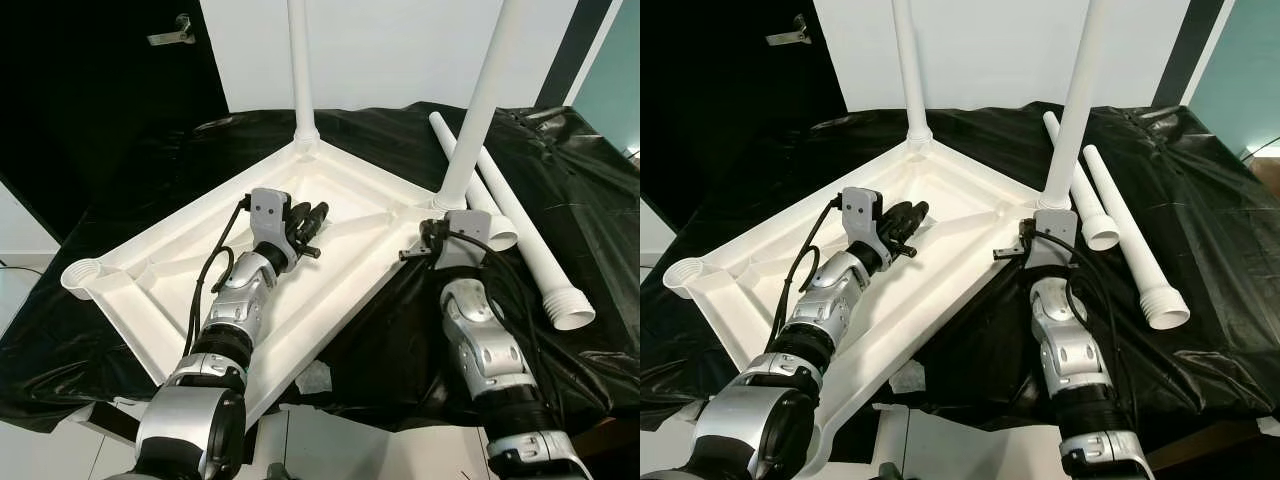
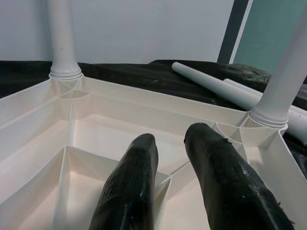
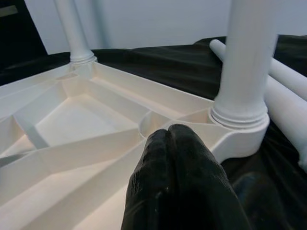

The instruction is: Building children table

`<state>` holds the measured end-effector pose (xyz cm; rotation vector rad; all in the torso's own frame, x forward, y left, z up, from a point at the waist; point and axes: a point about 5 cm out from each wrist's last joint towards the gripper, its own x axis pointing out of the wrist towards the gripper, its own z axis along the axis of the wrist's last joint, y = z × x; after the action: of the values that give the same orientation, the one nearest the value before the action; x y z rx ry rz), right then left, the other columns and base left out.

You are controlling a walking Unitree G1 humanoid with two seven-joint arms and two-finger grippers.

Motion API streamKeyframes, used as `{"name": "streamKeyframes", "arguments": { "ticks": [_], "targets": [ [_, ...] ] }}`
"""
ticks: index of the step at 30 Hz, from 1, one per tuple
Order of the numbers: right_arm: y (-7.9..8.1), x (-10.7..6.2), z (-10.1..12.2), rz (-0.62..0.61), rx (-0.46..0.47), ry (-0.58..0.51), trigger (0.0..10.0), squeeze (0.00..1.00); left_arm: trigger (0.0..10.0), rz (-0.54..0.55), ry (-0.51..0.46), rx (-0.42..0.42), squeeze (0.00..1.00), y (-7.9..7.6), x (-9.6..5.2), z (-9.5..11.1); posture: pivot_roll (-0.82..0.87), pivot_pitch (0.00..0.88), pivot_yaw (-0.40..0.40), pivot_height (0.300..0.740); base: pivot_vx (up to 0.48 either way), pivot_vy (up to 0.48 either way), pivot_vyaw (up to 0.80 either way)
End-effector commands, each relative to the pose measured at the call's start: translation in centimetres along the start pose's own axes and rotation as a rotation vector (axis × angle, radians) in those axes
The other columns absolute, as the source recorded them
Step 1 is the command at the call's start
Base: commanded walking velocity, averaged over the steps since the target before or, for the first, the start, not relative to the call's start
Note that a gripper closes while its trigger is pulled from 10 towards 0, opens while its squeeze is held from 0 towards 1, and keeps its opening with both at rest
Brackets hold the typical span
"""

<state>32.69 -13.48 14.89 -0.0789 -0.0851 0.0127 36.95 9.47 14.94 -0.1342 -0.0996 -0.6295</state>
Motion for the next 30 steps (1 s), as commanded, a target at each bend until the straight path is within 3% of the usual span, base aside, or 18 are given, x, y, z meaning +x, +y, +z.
{"name": "streamKeyframes", "arguments": {
  "ticks": [1, 14, 21, 30],
  "targets": [
    [0.4, 0.1, -0.3, 0.013, -0.005, 0.02, 10.0, 0.0, 10.0, 0.128, 0.005, 0.015, 0.0, 0.8, 0.0, 0.0, -0.05, 0.0, 0.031, 0.74, 0.0, 0.0, 0.0],
    [0.1, -0.2, -0.8, 0.018, -0.016, 0.037, 10.0, 0.0, 10.0, 0.129, 0.02, 0.012, 0.0, 0.7, -0.2, -0.4, -0.05, 0.0, 0.032, 0.74, 0.0, 0.0, 0.0],
    [0.0, -1.0, -0.5, -0.01, 0.004, 0.016, 10.0, 0.0, 10.0, 0.049, 0.016, -0.024, 0.0, -0.3, 0.0, -0.7, -0.07, 0.0, 0.043, 0.74, 0.0, 0.0, 0.0],
    [0.3, -1.8, -0.7, -0.009, 0.008, 0.017, 10.0, 0.0, 10.0, 0.071, 0.043, -0.024, 0.0, -0.3, -0.1, -1.3, -0.09, 0.01, 0.044, 0.74, 0.0, 0.0, 0.0]
  ]
}}
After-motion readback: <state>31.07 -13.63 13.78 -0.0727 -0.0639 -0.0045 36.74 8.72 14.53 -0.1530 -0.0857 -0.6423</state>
